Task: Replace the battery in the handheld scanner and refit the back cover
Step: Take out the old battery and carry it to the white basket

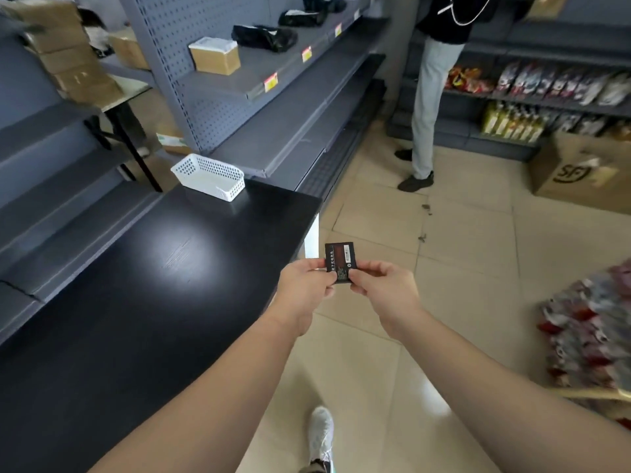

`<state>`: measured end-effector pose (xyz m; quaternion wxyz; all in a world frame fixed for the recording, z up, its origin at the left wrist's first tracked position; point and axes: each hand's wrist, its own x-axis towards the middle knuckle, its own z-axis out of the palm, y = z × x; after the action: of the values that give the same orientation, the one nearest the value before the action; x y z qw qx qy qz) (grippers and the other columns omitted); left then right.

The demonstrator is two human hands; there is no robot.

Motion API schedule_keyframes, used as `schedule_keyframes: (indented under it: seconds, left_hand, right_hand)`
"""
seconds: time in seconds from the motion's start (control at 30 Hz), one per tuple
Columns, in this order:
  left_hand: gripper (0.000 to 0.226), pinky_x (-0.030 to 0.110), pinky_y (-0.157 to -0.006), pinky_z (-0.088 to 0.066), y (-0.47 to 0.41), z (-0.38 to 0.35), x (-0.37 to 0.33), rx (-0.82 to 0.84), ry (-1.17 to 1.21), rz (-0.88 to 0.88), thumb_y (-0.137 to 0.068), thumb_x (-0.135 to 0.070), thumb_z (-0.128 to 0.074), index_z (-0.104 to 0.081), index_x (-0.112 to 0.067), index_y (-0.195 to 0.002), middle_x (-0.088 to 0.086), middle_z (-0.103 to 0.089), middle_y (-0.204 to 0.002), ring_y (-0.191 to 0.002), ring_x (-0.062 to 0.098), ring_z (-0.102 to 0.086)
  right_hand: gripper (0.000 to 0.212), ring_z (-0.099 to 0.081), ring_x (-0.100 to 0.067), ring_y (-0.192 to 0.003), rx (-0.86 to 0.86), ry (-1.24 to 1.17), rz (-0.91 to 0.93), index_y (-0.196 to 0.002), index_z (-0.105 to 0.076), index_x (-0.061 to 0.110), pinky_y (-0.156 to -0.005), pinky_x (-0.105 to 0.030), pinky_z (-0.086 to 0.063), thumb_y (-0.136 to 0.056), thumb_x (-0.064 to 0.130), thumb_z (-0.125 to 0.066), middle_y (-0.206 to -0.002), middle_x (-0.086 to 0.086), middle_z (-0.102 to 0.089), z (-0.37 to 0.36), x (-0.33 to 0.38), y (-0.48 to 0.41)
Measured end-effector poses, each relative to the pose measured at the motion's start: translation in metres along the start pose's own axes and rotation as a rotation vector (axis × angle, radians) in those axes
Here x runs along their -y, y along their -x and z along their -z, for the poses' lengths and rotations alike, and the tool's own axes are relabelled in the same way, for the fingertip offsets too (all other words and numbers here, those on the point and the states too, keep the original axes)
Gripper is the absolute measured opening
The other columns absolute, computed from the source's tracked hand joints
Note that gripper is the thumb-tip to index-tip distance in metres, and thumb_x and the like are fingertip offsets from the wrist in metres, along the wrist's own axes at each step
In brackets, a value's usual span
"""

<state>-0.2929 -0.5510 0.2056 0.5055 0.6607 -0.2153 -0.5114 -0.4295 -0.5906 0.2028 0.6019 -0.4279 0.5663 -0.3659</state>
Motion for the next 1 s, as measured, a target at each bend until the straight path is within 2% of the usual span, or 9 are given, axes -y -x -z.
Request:
schedule_keyframes:
  seconds: [0.13,0.23,0.33,0.43,0.6,0.73,0.8,0.93,1.0]
  left_hand:
    - [0.024,0.030,-0.087,-0.058,-0.057,-0.021,-0.032,0.048,-0.014,0.009,-0.086,0.004,-0.061,-0.072,-0.011,-0.101,0.007,-0.074,-0.093,-0.079,0.015,-0.066]
    - [0.027,0.034,-0.093,-0.057,-0.095,-0.038,-0.050,0.075,-0.024,0.017,-0.085,0.002,-0.063,-0.072,-0.009,-0.108,0.012,-0.075,-0.101,-0.081,0.016,-0.067]
    - [0.027,0.037,-0.094,-0.057,-0.131,-0.053,-0.063,0.075,-0.022,0.034,-0.085,0.003,-0.064,-0.071,-0.007,-0.109,0.014,-0.074,-0.103,-0.083,0.018,-0.068]
    - [0.027,0.036,-0.092,-0.057,-0.169,-0.067,-0.076,0.061,-0.028,0.055,-0.085,0.003,-0.064,-0.071,-0.007,-0.109,0.013,-0.075,-0.100,-0.082,0.018,-0.068]
    - [0.023,0.034,-0.087,-0.057,-0.242,-0.091,-0.107,-0.010,-0.015,0.045,-0.086,0.005,-0.063,-0.071,-0.012,-0.099,0.008,-0.075,-0.093,-0.081,0.016,-0.068]
    - [0.025,0.033,-0.078,-0.058,-0.307,-0.103,-0.124,-0.098,0.018,0.019,-0.086,0.002,-0.065,-0.070,-0.008,-0.108,0.010,-0.077,-0.096,-0.087,0.021,-0.071]
    - [0.025,0.031,-0.074,-0.057,-0.332,-0.105,-0.134,-0.181,0.069,0.037,-0.086,0.003,-0.065,-0.070,-0.007,-0.108,0.011,-0.076,-0.095,-0.081,0.020,-0.071]
    - [0.023,0.044,-0.088,-0.059,-0.363,-0.087,-0.153,-0.375,0.216,0.060,-0.085,0.002,-0.066,-0.070,-0.009,-0.104,0.014,-0.077,-0.095,-0.092,0.030,-0.074]
    - [0.021,0.038,-0.084,-0.060,-0.369,-0.070,-0.163,-0.490,0.263,0.065,-0.086,0.003,-0.066,-0.070,-0.009,-0.103,0.016,-0.076,-0.096,-0.087,0.027,-0.073]
  right_hand:
    - [0.013,-0.072,-0.018,-0.074,-0.048,0.016,0.008,-0.083,-0.073,0.018,-0.079,-0.032,-0.060,-0.080,0.006,-0.076,-0.085,-0.005,-0.077,-0.002,0.028,-0.052]
    - [0.011,-0.071,-0.013,-0.069,-0.069,0.034,-0.001,-0.090,-0.074,0.017,-0.053,-0.016,-0.049,-0.081,0.009,-0.075,-0.086,-0.003,-0.077,0.000,0.049,-0.091]
    - [0.014,-0.070,-0.011,-0.067,-0.080,0.028,-0.031,-0.095,-0.074,0.015,-0.043,-0.011,-0.041,-0.082,0.011,-0.076,-0.087,-0.003,-0.077,0.001,0.060,-0.128]
    - [0.014,-0.073,-0.014,-0.072,-0.065,0.006,-0.045,-0.095,-0.074,0.015,-0.050,-0.016,-0.047,-0.081,0.010,-0.076,-0.089,-0.004,-0.077,0.000,0.069,-0.169]
    - [0.013,-0.074,-0.019,-0.076,0.001,-0.019,-0.052,-0.087,-0.075,0.016,-0.079,-0.030,-0.059,-0.080,0.006,-0.077,-0.087,-0.007,-0.078,-0.011,0.089,-0.263]
    - [0.014,-0.070,-0.018,-0.075,0.148,-0.014,-0.061,-0.088,-0.071,0.012,-0.078,-0.030,-0.057,-0.083,-0.001,-0.072,-0.087,-0.009,-0.075,-0.024,0.107,-0.344]
    - [0.014,-0.069,-0.019,-0.077,0.233,0.037,-0.081,-0.087,-0.070,0.012,-0.078,-0.030,-0.056,-0.085,-0.002,-0.071,-0.087,-0.008,-0.074,-0.039,0.119,-0.381]
    - [0.019,-0.071,-0.015,-0.075,0.440,0.167,-0.076,-0.082,-0.071,0.016,-0.072,-0.023,-0.055,-0.087,-0.002,-0.068,-0.079,-0.001,-0.075,-0.085,0.148,-0.428]
    - [0.015,-0.073,-0.014,-0.078,0.529,0.218,-0.084,-0.088,-0.072,0.014,-0.074,-0.023,-0.057,-0.086,-0.001,-0.070,-0.082,-0.001,-0.076,-0.115,0.158,-0.440]
